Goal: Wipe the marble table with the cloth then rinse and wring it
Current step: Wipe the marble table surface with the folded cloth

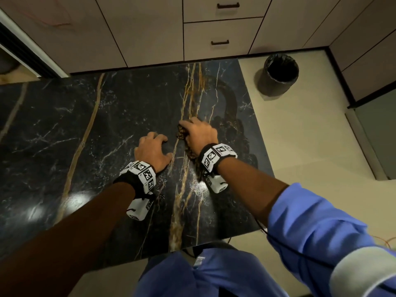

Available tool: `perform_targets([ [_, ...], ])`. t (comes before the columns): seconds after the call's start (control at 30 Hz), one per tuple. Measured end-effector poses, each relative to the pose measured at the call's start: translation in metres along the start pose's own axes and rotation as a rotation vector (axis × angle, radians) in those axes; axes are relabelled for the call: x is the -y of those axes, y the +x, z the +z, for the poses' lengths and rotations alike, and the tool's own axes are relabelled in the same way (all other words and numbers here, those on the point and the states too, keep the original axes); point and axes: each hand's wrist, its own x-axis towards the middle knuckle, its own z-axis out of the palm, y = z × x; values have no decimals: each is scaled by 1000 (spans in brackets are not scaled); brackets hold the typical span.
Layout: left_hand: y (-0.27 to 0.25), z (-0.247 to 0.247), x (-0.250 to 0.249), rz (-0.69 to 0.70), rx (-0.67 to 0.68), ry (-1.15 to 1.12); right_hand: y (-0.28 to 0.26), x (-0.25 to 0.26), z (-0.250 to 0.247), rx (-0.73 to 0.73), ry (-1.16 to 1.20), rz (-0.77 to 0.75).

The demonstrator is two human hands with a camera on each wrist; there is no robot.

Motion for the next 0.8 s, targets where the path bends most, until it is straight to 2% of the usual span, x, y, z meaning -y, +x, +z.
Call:
perform_targets([
  [0.17, 13, -2, -5, 1, -6, -22, 11, -79, -27, -61, -56, 265],
  [0.23, 19, -1, -9, 9, -6, -29, 6, -99, -34, -97, -55, 306],
  [0.4, 33, -2, -21, 7, 10, -24, -2, -95, -26, -26, -62, 250],
  [0.57, 45, -11, -24, 18, -5, -18, 13, -87, -46, -122, 44, 234],
  [0.7, 54, -19, -17, -31, -19, -37, 15, -42, -44, -137, 108, 25],
  [0.8, 58, -21, -13, -71, -23, -44, 21, -9, -23, -44, 62, -99],
])
